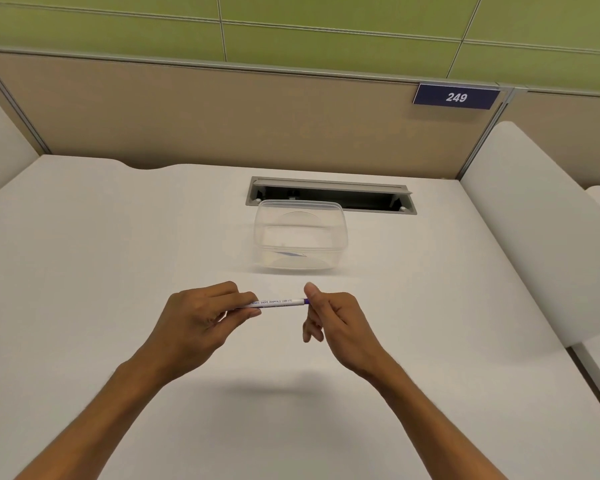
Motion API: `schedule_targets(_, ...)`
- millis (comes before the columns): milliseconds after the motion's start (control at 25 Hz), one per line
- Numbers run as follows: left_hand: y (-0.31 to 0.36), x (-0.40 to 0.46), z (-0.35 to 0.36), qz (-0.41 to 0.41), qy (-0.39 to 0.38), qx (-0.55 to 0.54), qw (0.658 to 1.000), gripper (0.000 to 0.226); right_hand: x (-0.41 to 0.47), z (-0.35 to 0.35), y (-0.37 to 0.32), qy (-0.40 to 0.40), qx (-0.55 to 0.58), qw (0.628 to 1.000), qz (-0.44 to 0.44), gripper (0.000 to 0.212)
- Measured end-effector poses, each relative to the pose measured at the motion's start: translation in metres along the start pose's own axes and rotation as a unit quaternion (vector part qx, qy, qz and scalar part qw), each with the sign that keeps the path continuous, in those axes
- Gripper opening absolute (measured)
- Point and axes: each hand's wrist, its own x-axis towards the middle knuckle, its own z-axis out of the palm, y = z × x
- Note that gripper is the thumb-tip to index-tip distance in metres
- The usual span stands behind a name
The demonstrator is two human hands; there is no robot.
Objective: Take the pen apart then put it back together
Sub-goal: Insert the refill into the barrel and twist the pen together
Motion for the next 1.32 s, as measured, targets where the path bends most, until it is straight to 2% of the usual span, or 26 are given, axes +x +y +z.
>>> schedule_targets(80,0.0,0.001,0.0,-0.004,-0.003,0.006,1.0,0.019,0.0,0.001,0.002,0.016,-0.033,0.999,-0.015,0.057)
schedule_targets(240,-0.003,0.005,-0.001,-0.032,-0.01,-0.029,0.999,0.019,-0.001,-0.004,0.004,0.07,-0.137,0.982,-0.113,0.026)
schedule_targets(320,-0.002,0.007,-0.001,-0.037,-0.011,-0.048,0.998,0.021,0.0,-0.007,0.004,0.1,-0.184,0.962,-0.174,0.016)
schedule_targets(520,0.002,0.01,-0.001,-0.039,-0.008,-0.115,0.992,0.024,0.001,-0.011,0.005,0.125,-0.248,0.925,-0.26,0.016)
schedule_targets(600,0.003,0.01,-0.002,-0.03,-0.005,-0.118,0.993,0.023,-0.001,-0.01,0.005,0.124,-0.246,0.927,-0.255,0.019)
schedule_targets(680,0.004,0.009,-0.004,-0.021,0.0,-0.107,0.994,0.022,-0.002,-0.007,0.002,0.103,-0.203,0.952,-0.204,0.028)
schedule_targets(800,0.007,0.009,-0.009,0.007,0.006,-0.038,0.999,0.018,-0.001,-0.001,-0.007,0.05,-0.042,0.995,-0.077,0.045)
schedule_targets(880,0.009,0.009,-0.01,0.026,0.006,0.009,1.0,0.018,0.001,0.001,-0.009,0.042,0.024,0.999,-0.018,0.056)
schedule_targets(1000,0.009,0.01,-0.009,0.02,-0.001,0.02,1.0,0.018,0.001,0.0,-0.005,0.073,-0.046,0.995,-0.058,0.051)
schedule_targets(1120,0.005,0.012,-0.008,0.005,-0.008,0.001,1.0,0.02,-0.001,-0.003,-0.003,0.088,-0.164,0.975,-0.12,0.028)
schedule_targets(1200,0.003,0.013,-0.008,-0.008,-0.01,-0.028,1.0,0.023,-0.001,-0.005,-0.003,0.091,-0.194,0.964,-0.159,0.017)
schedule_targets(1320,0.001,0.013,-0.007,-0.021,-0.02,-0.076,0.997,0.024,-0.002,-0.008,-0.002,0.092,-0.21,0.954,-0.193,0.016)
